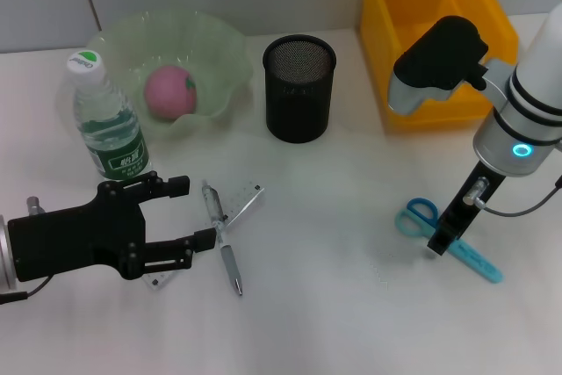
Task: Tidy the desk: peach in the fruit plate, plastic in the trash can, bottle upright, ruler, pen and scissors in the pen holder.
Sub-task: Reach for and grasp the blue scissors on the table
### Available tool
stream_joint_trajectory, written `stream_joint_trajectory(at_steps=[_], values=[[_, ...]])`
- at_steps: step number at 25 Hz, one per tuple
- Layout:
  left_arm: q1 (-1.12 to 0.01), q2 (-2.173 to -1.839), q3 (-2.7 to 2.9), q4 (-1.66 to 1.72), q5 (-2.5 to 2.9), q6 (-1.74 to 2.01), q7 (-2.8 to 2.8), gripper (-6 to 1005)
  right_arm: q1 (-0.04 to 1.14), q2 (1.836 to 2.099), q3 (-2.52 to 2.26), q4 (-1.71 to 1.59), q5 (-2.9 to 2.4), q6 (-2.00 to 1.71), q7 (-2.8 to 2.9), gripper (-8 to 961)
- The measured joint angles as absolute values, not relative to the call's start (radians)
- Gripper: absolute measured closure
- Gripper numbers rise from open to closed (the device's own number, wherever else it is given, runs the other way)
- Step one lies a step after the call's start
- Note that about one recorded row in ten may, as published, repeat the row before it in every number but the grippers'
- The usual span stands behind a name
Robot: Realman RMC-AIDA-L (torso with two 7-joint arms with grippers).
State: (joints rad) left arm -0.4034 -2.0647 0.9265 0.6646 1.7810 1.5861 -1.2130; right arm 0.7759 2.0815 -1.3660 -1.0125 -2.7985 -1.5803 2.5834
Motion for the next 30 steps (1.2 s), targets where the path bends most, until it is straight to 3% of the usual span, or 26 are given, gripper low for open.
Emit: stream_joint_trajectory(at_steps=[23,29,30], values=[[-0.406,-2.065,0.926,0.664,1.781,1.586,-1.209,158,0.778,2.082,-1.365,-0.994,-2.795,-1.568,2.579,427],[-0.407,-2.065,0.926,0.664,1.781,1.586,-1.209,158,0.778,2.082,-1.365,-0.987,-2.795,-1.568,2.579,439],[-0.407,-2.065,0.926,0.664,1.781,1.586,-1.209,158,0.779,2.082,-1.365,-0.983,-2.795,-1.568,2.579,481]])
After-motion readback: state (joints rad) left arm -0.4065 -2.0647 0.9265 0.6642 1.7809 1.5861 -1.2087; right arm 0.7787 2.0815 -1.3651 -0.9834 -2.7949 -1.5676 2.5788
